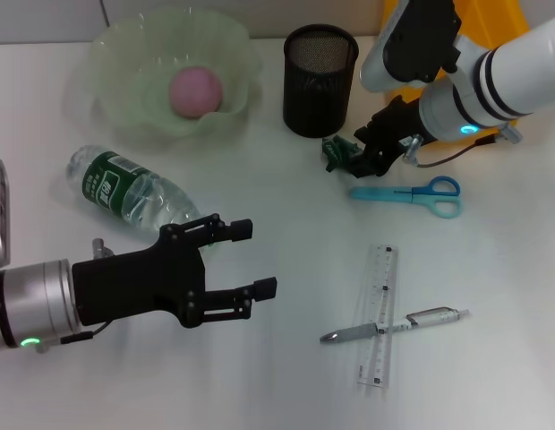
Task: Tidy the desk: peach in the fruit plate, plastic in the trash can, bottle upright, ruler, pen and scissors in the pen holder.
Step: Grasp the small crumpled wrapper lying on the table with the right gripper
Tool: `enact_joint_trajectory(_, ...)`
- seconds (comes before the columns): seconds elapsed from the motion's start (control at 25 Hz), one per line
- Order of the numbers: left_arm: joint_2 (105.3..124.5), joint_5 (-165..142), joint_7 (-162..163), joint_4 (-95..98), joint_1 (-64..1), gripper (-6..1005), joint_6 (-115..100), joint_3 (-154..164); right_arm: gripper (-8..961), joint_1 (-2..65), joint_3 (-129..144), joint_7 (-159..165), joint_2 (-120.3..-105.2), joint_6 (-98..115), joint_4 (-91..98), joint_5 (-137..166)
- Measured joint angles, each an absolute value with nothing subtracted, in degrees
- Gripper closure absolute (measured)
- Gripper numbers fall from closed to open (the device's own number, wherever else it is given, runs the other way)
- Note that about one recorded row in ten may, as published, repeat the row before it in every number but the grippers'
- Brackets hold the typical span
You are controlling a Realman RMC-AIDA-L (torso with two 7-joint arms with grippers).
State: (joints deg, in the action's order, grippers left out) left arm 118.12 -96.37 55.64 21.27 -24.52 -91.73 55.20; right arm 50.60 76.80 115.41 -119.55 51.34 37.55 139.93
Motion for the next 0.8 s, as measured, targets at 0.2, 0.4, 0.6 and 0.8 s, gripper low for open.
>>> enact_joint_trajectory(0.2, 118.12, -96.55, 55.64, 20.94, -24.52, 205, -91.74, 55.2, 448, 50.73, 76.82, 114.23, -119.61, 50.09, 35.9, 138.22)
enact_joint_trajectory(0.4, 118.12, -96.6, 55.64, 20.91, -24.52, 207, -91.78, 55.19, 473, 50.9, 76.82, 113.5, -119.62, 49.37, 34.72, 137.54)
enact_joint_trajectory(0.6, 118.12, -96.6, 55.64, 20.91, -24.52, 209, -91.8, 55.19, 558, 51.17, 76.82, 113.41, -119.62, 47.81, 33.24, 137.04)
enact_joint_trajectory(0.8, 118.12, -96.59, 55.6, 20.92, -24.47, 211, -92.17, 55.2, 641, 51.19, 76.47, 113.56, -119.62, 47.82, 32.93, 136.57)
